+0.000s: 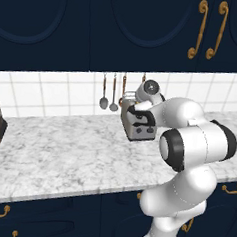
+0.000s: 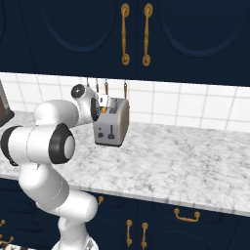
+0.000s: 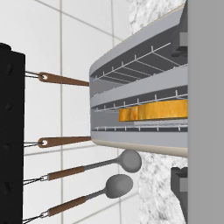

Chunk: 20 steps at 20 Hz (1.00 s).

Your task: Start the toaster. Once the lever pops up, take the bread to the plate on the dining counter.

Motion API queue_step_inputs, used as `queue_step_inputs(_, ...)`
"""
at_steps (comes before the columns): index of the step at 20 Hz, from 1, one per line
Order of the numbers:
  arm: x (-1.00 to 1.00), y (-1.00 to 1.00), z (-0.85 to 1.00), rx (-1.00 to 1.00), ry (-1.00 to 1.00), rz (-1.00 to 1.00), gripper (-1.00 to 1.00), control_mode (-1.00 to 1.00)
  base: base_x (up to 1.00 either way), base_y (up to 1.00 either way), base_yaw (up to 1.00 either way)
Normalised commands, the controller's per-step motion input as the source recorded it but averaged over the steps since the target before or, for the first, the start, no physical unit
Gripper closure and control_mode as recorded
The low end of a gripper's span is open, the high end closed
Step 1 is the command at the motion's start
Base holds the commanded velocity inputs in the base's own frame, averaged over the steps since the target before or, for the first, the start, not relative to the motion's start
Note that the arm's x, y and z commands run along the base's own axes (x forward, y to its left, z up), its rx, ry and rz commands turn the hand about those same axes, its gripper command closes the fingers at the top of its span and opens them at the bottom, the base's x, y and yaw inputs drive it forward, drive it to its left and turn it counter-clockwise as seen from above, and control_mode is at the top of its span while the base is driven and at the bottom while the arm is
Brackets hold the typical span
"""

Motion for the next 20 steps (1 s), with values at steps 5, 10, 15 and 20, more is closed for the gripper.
queue_step_inputs(5, 0.0, 0.0, 0.0, 0.0, 0.0, 0.0, -1.0, -1.0, 0.0, 0.0, 0.0)
queue_step_inputs(10, 0.0, 0.0, 0.0, 0.0, 0.0, 0.0, -1.0, -1.0, 0.0, 0.0, 0.0)
queue_step_inputs(15, 0.0, 0.0, 0.0, 0.0, 0.0, 0.0, -1.0, -1.0, 0.0, 0.0, 0.0)
queue_step_inputs(20, 0.0, 0.0, 0.0, 0.0, 0.0, 0.0, -1.0, -1.0, 0.0, 0.0, 0.0)
